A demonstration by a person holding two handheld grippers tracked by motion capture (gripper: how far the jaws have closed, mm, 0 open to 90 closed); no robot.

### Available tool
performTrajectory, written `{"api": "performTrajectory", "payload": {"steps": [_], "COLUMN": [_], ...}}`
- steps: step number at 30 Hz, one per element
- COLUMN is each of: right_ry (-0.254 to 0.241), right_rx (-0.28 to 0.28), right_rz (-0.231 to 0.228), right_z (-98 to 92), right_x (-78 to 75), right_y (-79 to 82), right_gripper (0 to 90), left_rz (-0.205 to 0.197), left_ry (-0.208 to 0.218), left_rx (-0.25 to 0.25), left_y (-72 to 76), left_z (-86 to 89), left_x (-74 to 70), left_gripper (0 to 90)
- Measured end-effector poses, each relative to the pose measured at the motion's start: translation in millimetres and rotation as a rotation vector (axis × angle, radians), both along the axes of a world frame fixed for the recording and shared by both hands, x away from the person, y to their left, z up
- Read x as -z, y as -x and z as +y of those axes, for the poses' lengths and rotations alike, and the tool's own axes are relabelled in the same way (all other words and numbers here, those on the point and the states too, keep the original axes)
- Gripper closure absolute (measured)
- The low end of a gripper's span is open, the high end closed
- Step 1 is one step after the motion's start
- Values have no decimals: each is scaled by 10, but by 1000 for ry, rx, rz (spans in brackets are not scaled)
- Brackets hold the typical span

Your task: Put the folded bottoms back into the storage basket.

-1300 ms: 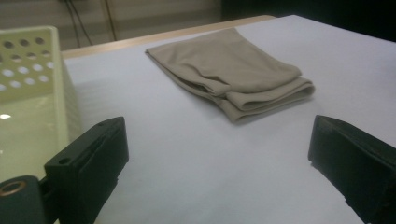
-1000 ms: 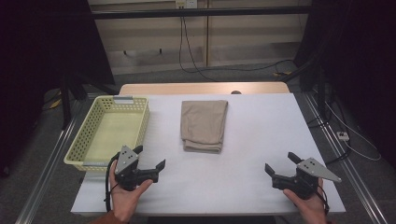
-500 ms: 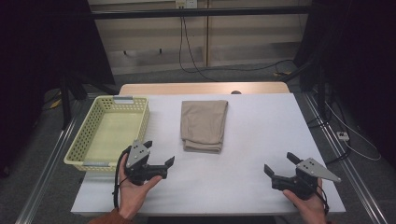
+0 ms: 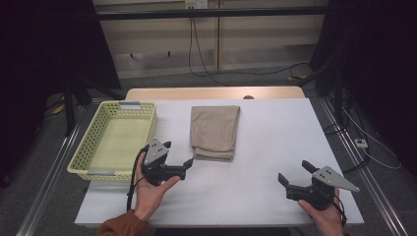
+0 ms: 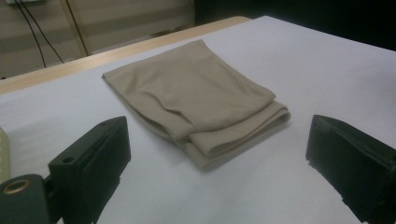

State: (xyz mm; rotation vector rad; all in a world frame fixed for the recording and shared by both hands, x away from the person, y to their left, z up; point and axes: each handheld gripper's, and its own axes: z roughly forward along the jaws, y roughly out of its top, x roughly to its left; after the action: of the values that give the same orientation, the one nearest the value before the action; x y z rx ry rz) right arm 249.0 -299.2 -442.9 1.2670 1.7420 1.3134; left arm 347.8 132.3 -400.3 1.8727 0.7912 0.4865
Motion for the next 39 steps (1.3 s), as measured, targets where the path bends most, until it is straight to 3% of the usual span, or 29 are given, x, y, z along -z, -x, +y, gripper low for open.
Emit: {"api": "performTrajectory", "payload": {"steps": [9,19,28,30,39], "right_ry": [0,-1,-2,-4,0], "right_rx": [-2,-3,-7,-6,-9], "right_rz": [0,6,9,10,14], "right_z": [0,0,0,-1,-3], "right_x": [-1,1,4,3,8], "right_y": [2,2,-1,0,-1], "right_gripper": [36,38,42,42,41], "left_rz": [-23,7,62,62,43], "left_ry": [18,35,10,20,-16], "left_rx": [8,9,14,3,-18], "left_y": [-96,-279,-494,-537,-755], "left_z": [-131,-237,-346,-368,-542], "left_x": [-110,-102,-113,-110,-162], "left_gripper": [56,61,63,63,69]}}
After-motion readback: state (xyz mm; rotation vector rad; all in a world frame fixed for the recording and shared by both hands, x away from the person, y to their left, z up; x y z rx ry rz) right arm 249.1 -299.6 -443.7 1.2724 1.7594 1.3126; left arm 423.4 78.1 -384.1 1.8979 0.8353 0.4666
